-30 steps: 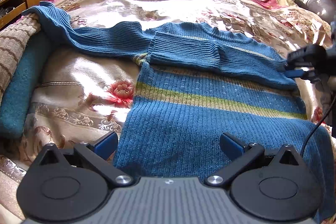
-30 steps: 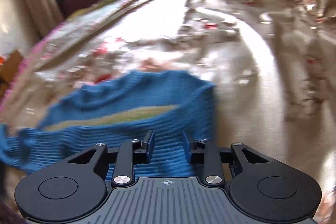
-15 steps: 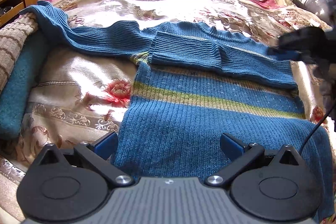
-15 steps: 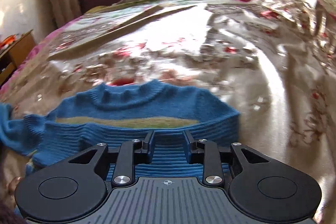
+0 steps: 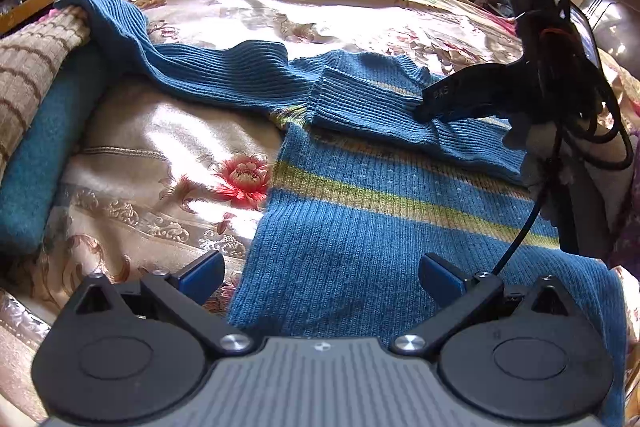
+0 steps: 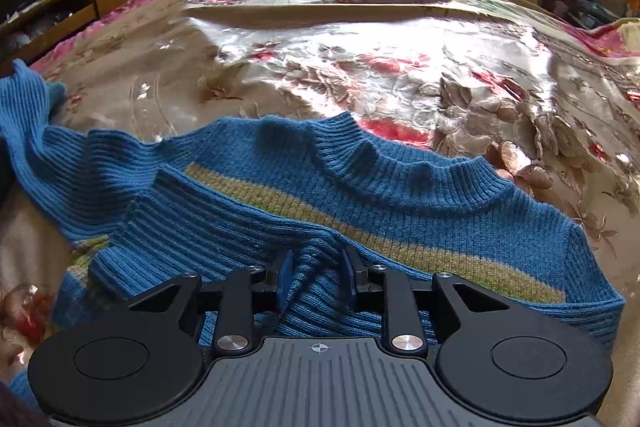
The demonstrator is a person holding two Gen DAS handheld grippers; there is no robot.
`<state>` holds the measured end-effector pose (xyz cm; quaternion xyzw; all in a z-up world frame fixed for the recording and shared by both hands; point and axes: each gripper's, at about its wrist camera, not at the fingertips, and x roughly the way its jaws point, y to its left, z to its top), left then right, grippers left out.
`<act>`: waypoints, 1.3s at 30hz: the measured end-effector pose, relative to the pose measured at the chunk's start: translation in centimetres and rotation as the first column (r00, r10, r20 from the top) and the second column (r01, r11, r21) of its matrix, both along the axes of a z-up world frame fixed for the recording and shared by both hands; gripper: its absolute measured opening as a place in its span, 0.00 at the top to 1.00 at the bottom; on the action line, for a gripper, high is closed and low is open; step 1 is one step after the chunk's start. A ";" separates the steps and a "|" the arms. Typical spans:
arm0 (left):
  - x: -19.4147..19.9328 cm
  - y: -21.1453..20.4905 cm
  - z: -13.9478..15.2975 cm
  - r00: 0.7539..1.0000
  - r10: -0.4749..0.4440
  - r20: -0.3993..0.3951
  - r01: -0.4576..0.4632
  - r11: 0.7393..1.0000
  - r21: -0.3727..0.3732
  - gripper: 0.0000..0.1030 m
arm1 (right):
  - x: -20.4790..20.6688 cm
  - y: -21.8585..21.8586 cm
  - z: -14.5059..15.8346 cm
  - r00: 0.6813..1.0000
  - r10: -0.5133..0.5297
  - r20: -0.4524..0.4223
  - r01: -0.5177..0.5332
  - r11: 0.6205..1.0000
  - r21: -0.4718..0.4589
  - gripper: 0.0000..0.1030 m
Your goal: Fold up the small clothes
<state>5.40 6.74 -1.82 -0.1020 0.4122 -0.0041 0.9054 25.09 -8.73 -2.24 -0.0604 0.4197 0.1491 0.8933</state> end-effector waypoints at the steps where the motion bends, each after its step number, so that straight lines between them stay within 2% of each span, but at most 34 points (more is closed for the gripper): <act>1: 0.0 0.0 0.0 1.000 -0.001 -0.001 0.001 1.000 -0.003 0.00 | 0.0 -0.1 0.1 1.000 -0.009 -0.006 0.009 1.000 0.010 0.77; 3: -0.1 -0.1 0.0 1.000 -0.004 0.001 0.004 1.000 0.001 0.00 | -0.3 0.1 0.5 1.000 0.006 -0.005 -0.006 1.000 0.015 0.72; 7: -0.1 -0.2 0.1 1.000 -0.007 0.003 0.007 1.000 0.008 0.00 | -0.6 1.0 1.2 0.996 0.088 0.007 -0.088 0.995 0.046 0.70; 9: -0.1 -0.3 0.0 1.000 -0.008 0.000 0.008 1.000 0.010 0.00 | -0.3 1.9 1.2 0.992 0.127 0.011 -0.128 0.991 0.037 0.61; 11: 0.0 -0.3 0.0 1.000 -0.008 0.001 0.008 1.000 0.011 0.00 | -0.1 2.7 1.0 0.987 0.159 0.020 -0.159 0.987 0.024 0.58; 14: 0.0 -0.2 0.0 1.000 -0.005 0.004 0.005 1.000 0.013 0.00 | 0.2 3.9 0.5 0.981 0.194 0.019 -0.194 0.981 0.004 0.58; 16: 0.0 -0.1 0.0 1.000 0.000 0.006 0.000 1.000 0.014 0.00 | 0.3 4.7 0.0 0.980 0.195 0.029 -0.193 0.980 -0.050 0.62; 20: -0.4 0.5 0.1 0.999 0.018 0.034 -0.018 1.000 0.000 0.00 | 0.8 4.7 -0.1 0.989 0.143 0.048 -0.141 0.989 -0.048 0.63; 24: -0.4 1.7 0.4 0.997 0.069 0.041 -0.068 0.998 -0.007 0.00 | 0.5 3.9 0.5 0.993 0.110 0.038 -0.110 0.994 0.004 0.63; 27: -0.1 3.4 1.2 0.990 0.127 0.066 -0.126 0.992 -0.018 0.00 | -1.3 2.3 1.7 0.995 0.082 0.064 -0.087 0.993 0.080 0.60; 32: 2.6 6.5 3.6 0.966 0.212 0.146 -0.230 0.965 0.124 0.00 | -5.2 -1.1 2.0 0.996 0.029 0.081 -0.046 0.974 0.224 0.59; 34: 4.2 8.2 5.0 0.953 0.246 0.177 -0.273 0.950 0.149 0.00 | -6.7 -2.1 1.6 0.997 0.011 0.080 -0.033 0.960 0.279 0.59; 37: 6.9 11.7 6.7 0.924 0.329 0.194 -0.354 0.929 0.112 0.01 | -8.2 -3.1 0.4 0.997 -0.015 0.071 -0.011 0.936 0.352 0.59; 39: 8.5 14.0 7.4 0.905 0.382 0.187 -0.401 0.913 0.077 0.08 | -8.7 -3.6 -0.7 0.998 -0.026 0.049 0.004 0.918 0.397 0.59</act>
